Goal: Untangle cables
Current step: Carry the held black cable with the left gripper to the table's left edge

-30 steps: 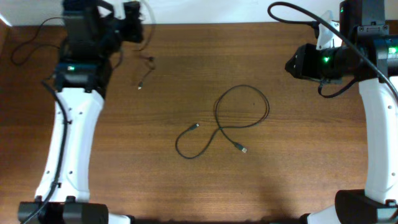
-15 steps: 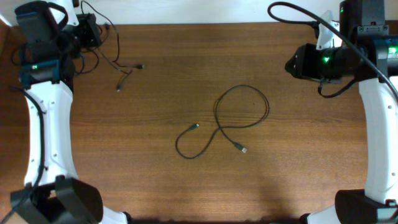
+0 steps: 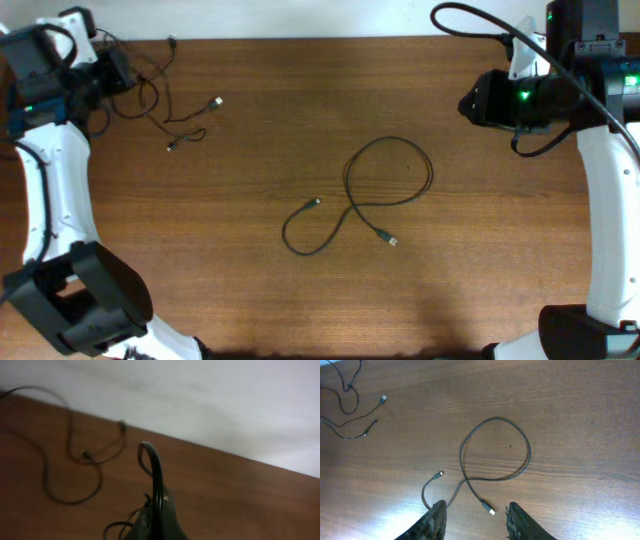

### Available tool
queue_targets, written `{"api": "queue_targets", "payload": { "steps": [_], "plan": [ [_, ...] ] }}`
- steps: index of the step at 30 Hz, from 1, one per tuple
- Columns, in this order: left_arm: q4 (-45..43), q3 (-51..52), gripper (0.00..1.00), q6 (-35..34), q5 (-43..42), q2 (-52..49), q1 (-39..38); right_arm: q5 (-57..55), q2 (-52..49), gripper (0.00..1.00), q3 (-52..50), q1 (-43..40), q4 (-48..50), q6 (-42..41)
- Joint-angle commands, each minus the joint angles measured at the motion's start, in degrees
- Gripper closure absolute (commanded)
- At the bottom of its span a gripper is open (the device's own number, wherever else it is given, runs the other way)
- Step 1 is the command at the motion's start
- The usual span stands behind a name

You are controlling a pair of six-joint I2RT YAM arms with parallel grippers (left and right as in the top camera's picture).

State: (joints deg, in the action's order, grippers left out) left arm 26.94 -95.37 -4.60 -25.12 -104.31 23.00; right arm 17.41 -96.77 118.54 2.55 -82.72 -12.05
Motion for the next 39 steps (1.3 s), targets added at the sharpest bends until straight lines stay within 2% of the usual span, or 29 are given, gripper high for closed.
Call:
{"api": "queue_targets", "payload": {
  "steps": [1, 5, 7, 9, 19, 24, 30, 31, 32, 34, 35, 39],
  "plan": [
    [0.2, -1.1, 1.00, -0.5, -0.5, -2.4, 4.0, -0.1, -0.2, 0.60, -0.3, 0.0, 0.2, -0.3],
    [0.1, -1.1, 1.00, -0.2, 0.5, -4.4, 7.7, -0.1, -0.2, 0.60, -0.3, 0.0, 0.3, -0.3],
    [0.2, -1.1, 1.00, 2.6, 2.3, -5.6, 9.2, -0.1, -0.2, 0.60, -0.3, 0.0, 0.4, -0.3],
    [0.2, -1.1, 0.99, 4.7, 6.0, -7.1, 10.3, -0.1, -0.2, 0.60, -0.3, 0.0, 0.4, -0.3],
    [-2.5, -1.1, 1.00, 4.8, 22.7, -13.2, 13.7, -0.1, -0.2, 0.55, -0.3, 0.0, 0.5, -0.3],
    [-6.3, -1.1, 1.00, 5.1, 25.4, -13.9, 15.3, -0.1, -0.2, 0.55, -0.3, 0.0, 0.5, -0.3],
    [-7.8, -1.1, 0.97, 9.3, 25.6, -14.1, 17.4, -0.1, -0.2, 0.55, -0.3, 0.0, 0.6, -0.3],
    [-7.9, -1.1, 0.92, 9.5, 25.6, -14.3, 17.7, -0.1, -0.2, 0.55, -0.3, 0.0, 0.7, -0.3],
    [-8.0, -1.1, 0.73, 9.5, 25.6, -14.7, 18.1, -0.1, -0.2, 0.54, -0.3, 0.0, 0.9, -0.3],
    [-8.0, -1.1, 0.18, 9.5, 25.6, -15.6, 18.7, -0.1, -0.2, 0.54, -0.3, 0.0, 1.0, -0.4],
    [-7.9, -1.1, 0.01, 9.4, 25.6, -16.0, 18.9, -0.1, -0.2, 0.54, -0.3, 0.0, 1.0, -0.5],
    [-7.7, -1.1, 0.01, 9.4, 25.6, -17.2, 19.1, -0.1, -0.2, 0.54, -0.3, 0.0, 1.0, -0.5]
  ]
}}
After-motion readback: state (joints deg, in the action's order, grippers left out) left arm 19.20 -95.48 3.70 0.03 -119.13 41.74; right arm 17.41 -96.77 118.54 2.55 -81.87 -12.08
